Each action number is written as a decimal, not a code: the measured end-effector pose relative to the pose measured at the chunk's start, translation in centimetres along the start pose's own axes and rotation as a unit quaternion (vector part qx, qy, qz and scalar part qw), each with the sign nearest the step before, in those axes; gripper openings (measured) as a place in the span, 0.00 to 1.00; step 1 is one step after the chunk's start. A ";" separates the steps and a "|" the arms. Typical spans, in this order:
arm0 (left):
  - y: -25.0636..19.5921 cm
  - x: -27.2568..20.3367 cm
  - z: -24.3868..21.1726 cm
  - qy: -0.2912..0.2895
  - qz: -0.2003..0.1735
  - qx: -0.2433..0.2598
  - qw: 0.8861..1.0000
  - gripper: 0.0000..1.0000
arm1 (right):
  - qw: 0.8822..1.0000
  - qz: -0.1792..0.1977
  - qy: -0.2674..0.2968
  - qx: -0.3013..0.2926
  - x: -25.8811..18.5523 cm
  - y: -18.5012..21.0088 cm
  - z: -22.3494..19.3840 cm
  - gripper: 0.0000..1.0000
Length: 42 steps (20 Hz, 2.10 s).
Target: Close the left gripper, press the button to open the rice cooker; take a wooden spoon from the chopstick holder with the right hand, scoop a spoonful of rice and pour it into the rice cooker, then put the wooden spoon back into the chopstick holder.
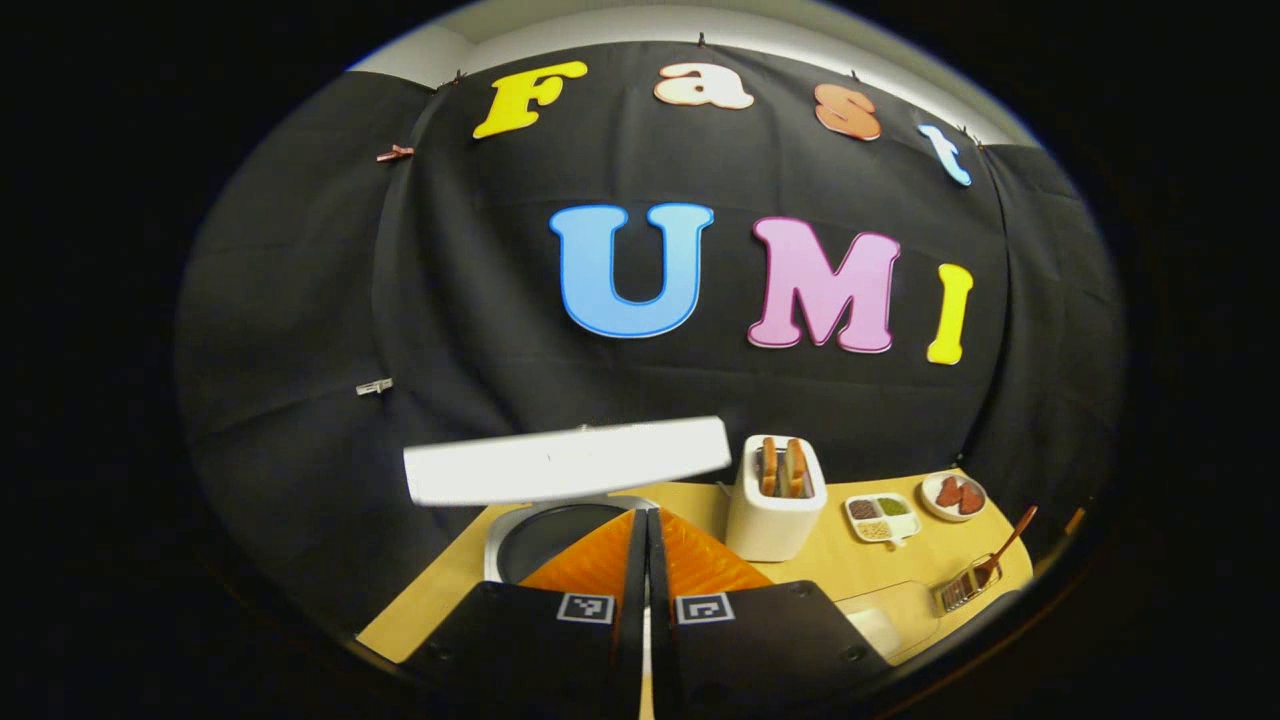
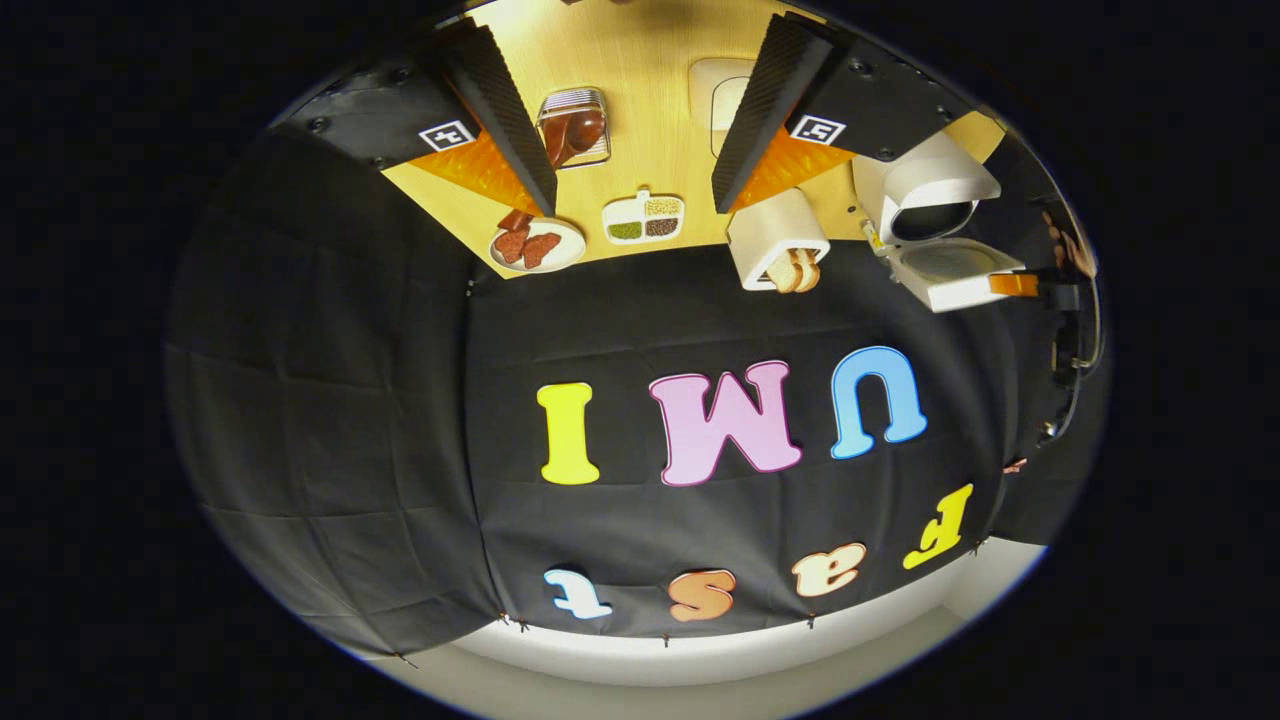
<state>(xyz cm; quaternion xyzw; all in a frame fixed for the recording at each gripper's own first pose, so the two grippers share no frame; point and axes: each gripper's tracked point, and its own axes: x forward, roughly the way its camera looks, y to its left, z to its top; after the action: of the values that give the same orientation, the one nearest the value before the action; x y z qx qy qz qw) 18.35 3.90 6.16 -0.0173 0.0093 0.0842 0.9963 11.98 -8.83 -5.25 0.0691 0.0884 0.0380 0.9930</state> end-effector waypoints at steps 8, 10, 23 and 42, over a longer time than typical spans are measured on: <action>-5.1 -6.5 -3.7 0.024 -0.025 -0.045 0.998 0.14 | 1.000 -0.005 0.024 0.001 3.2 -3.1 -1.1 0.98; -6.1 -7.2 -4.2 0.026 -0.025 -0.047 0.998 0.24 | 0.999 -0.010 0.032 0.004 4.2 -4.5 -1.5 0.98; -15.6 -10.4 -8.2 0.047 -0.055 -0.017 0.997 0.96 | 0.986 0.003 0.158 0.059 12.9 -9.6 -8.5 0.99; -14.6 -14.2 -15.4 0.125 0.015 -0.083 0.988 0.96 | 0.973 0.021 0.219 0.073 19.8 -8.4 -14.6 0.24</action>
<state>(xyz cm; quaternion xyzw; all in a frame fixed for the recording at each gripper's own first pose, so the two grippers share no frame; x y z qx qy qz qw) 6.58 -13.39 -8.42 -0.1105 0.1274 0.0970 0.9809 29.35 -13.48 -24.06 0.1331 0.3049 0.0662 0.9407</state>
